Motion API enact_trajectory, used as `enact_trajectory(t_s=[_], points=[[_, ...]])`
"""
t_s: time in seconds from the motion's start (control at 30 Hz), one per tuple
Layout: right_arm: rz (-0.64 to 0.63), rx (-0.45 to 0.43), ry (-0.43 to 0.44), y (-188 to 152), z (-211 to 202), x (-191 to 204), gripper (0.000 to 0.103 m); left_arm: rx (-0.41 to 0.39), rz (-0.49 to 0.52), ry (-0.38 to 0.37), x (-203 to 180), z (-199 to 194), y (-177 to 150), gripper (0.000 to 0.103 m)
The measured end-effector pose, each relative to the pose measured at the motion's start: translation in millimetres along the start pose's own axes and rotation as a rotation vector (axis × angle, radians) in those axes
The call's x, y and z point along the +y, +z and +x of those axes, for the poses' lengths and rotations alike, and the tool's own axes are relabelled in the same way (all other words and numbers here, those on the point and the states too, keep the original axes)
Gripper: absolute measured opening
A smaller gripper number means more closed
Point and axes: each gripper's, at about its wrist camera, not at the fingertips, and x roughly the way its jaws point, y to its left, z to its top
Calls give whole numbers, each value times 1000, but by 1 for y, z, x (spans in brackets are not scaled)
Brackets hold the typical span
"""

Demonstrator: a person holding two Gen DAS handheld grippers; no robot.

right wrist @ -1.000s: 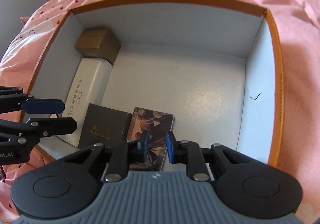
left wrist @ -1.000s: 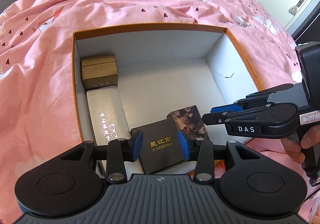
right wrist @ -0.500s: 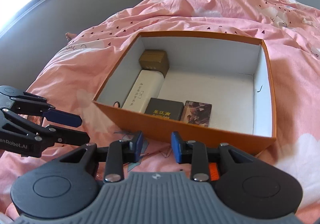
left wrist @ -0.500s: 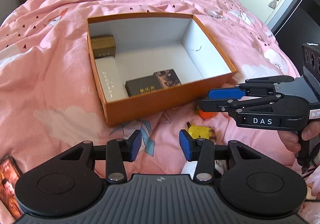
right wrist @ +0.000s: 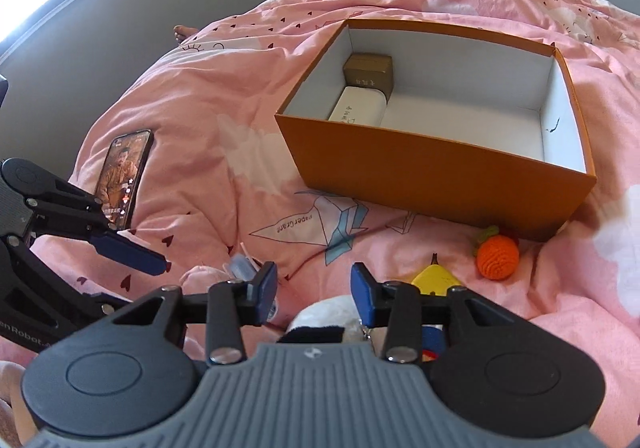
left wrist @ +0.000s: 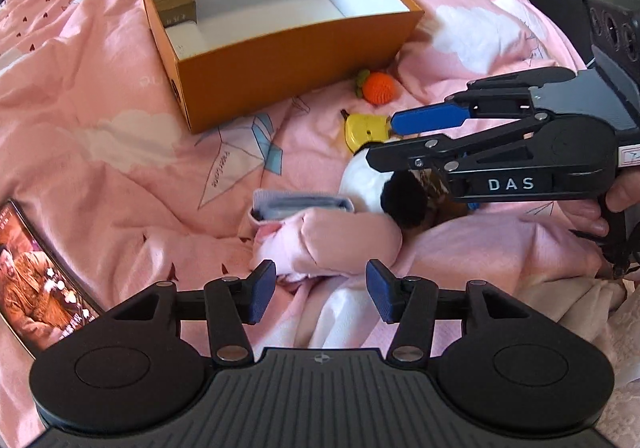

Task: Organize objects
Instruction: 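Reach the left tool to the pink pouch while the right reaches the pink wallet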

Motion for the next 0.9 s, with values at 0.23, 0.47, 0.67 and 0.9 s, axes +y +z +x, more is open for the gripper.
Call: enact_trajectory(t_s=[0.23,0.47,0.67,0.9], points=[[5,19,-14,-9,-7,3,43,-34,-36,14,1,14,1,49],[-6,8,0,-6,-12,5,43,-107,-95,57,12,18,20,42],[-26,22,31,2,-7,6,43,-153,-138,112,27,28,42,39],[-148,72,34,17,20,15,31,-149,-127,96,39,28,49,39]])
